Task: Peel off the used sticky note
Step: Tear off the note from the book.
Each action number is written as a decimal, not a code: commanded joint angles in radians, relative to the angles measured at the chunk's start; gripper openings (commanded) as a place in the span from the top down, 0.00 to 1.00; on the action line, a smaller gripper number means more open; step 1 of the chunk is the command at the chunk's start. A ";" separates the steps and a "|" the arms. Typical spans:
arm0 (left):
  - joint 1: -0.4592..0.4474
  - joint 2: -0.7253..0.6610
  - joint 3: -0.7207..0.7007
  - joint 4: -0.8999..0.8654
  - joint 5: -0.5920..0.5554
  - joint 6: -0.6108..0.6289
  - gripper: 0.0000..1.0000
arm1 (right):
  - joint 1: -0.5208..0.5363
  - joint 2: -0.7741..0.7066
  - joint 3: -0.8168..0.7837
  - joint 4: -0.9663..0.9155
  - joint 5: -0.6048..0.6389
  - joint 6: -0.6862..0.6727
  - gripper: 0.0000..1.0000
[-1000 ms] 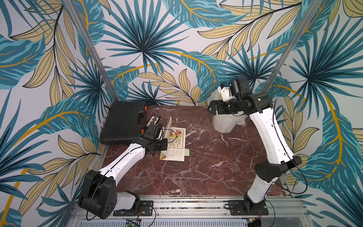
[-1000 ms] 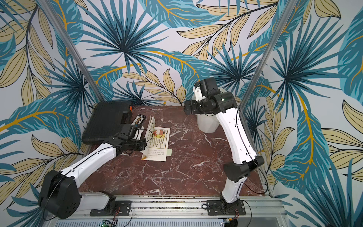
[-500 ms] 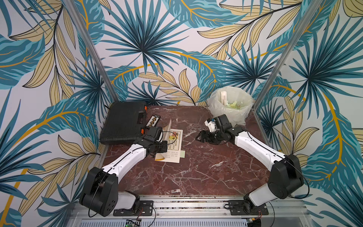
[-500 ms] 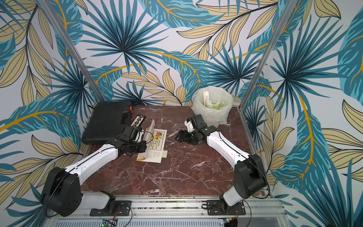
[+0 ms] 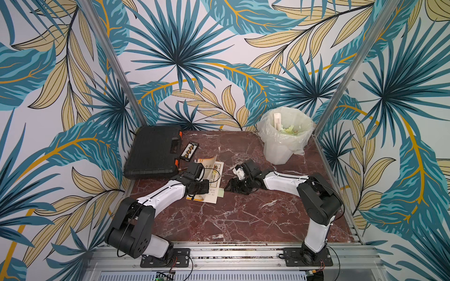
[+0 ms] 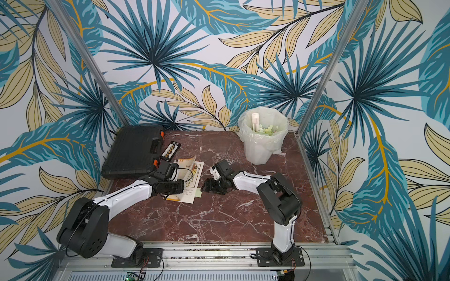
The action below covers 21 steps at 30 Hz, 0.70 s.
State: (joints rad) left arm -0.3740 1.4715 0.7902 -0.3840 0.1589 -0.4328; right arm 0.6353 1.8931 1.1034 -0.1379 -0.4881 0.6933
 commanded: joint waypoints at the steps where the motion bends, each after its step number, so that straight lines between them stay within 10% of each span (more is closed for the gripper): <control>1: 0.002 0.058 -0.054 0.039 -0.015 -0.045 1.00 | 0.016 0.038 0.009 0.070 -0.018 0.056 0.29; 21: 0.003 0.183 -0.082 0.126 -0.031 -0.074 1.00 | 0.053 0.221 -0.058 0.309 -0.045 0.189 0.36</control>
State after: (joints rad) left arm -0.3786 1.5772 0.7540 -0.1978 0.1951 -0.5068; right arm 0.6769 2.0350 1.0958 0.2569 -0.5995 0.8707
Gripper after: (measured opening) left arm 0.064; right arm 0.643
